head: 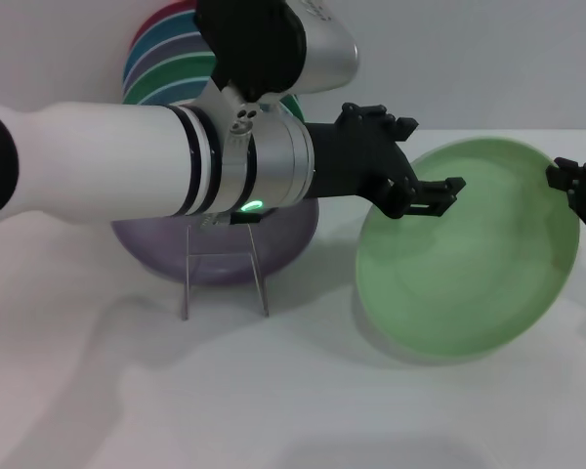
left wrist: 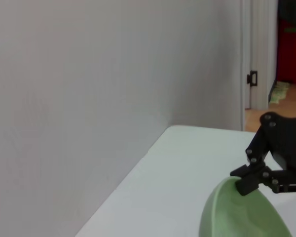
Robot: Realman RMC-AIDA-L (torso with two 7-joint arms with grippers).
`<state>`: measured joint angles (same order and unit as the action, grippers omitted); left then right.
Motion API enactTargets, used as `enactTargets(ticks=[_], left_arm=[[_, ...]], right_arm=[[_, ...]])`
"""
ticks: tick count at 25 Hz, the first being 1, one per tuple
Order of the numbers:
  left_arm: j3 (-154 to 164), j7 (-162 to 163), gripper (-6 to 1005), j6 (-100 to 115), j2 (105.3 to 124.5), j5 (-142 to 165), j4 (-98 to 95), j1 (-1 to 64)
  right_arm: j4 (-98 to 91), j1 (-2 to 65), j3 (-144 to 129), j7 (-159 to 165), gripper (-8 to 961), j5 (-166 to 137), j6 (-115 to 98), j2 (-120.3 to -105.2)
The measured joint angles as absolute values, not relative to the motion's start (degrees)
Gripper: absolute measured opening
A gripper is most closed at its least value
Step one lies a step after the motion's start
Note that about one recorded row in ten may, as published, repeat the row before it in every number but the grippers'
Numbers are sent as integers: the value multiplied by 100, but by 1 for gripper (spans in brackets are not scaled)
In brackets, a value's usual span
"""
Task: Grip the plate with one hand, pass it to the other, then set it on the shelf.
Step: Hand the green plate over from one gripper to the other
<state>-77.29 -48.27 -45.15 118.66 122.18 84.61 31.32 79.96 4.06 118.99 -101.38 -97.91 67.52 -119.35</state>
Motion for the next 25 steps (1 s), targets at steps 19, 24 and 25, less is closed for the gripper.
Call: enactTargets(ticks=[19, 24, 25], left_arm=[[-7682, -4771, 707, -4520, 11857, 12235, 8268, 3257], [-7691, -4771, 615, -4526, 11856, 12234, 8271, 3253], [-7696, -4771, 596, -4529, 11856, 12234, 8271, 3252]], right_arm=[[7998, 360, 11953, -10112, 20, -9711, 6945, -11935], [7998, 360, 11959, -10110, 21, -9711, 6967, -11936], [7998, 360, 11961, -10109, 21, -9711, 6968, -11936]])
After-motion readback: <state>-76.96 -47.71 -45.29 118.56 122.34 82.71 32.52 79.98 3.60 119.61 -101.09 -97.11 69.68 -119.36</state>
